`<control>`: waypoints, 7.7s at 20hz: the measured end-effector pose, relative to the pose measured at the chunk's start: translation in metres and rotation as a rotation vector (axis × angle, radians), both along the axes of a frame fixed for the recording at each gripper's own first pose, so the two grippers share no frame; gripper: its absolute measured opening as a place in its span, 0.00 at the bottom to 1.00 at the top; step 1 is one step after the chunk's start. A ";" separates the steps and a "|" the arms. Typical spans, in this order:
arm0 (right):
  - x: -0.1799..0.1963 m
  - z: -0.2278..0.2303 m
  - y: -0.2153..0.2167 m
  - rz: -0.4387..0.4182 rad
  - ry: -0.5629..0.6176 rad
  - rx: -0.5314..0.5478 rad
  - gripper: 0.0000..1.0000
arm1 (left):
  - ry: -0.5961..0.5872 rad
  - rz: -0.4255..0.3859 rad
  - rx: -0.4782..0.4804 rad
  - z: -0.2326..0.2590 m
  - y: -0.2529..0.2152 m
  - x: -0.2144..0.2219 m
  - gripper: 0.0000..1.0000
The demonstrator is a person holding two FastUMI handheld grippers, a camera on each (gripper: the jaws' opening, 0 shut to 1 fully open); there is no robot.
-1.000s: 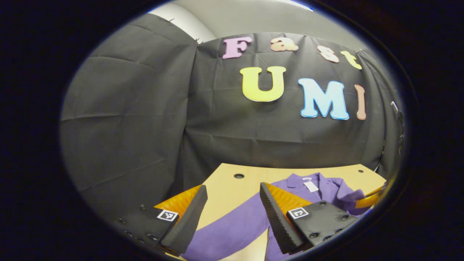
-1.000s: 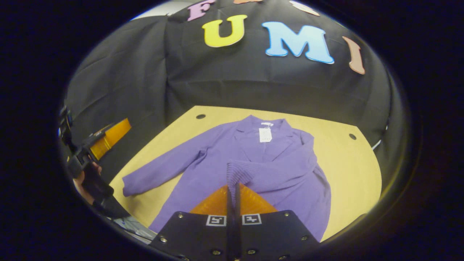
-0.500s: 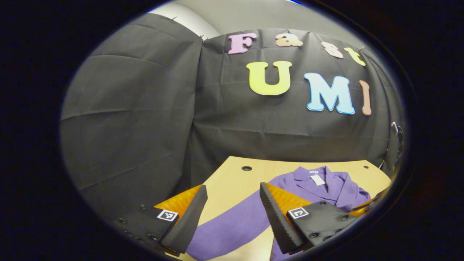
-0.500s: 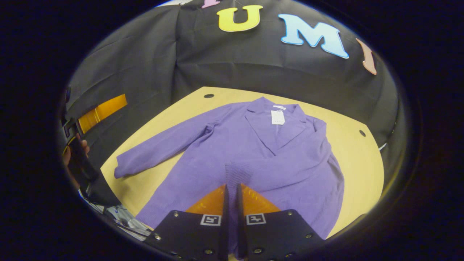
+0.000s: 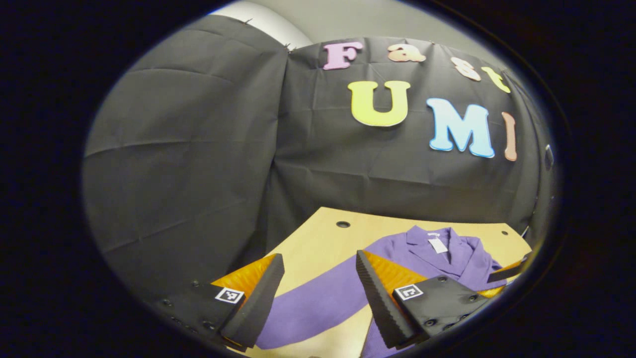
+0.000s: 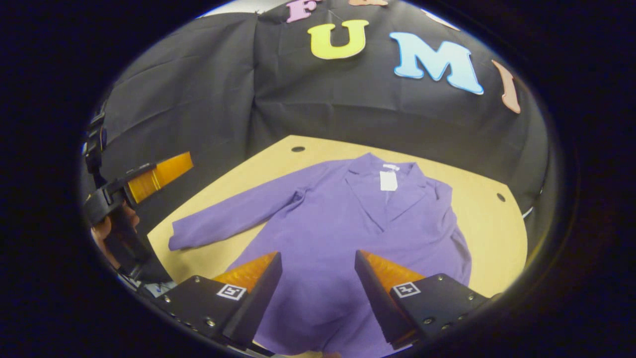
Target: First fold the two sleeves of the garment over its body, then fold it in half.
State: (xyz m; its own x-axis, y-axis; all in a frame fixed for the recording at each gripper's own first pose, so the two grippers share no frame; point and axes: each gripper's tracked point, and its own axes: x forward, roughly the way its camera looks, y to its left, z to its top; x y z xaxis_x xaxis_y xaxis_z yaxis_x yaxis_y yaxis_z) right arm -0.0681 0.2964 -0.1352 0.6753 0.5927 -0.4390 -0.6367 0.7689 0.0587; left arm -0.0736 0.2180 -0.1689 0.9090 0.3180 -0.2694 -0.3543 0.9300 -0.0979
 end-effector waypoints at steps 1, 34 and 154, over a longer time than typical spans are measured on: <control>0.002 0.009 -0.003 -0.002 -0.031 0.005 0.91 | 0.017 0.027 -0.016 -0.008 0.001 -0.001 0.96; 0.031 0.036 -0.027 0.060 -0.034 0.041 0.91 | 0.503 0.570 -0.300 -0.203 0.084 -0.050 0.72; -0.045 -0.133 -0.230 -0.448 0.443 0.221 0.01 | 0.580 -0.385 -0.197 -0.148 -0.239 -0.110 0.07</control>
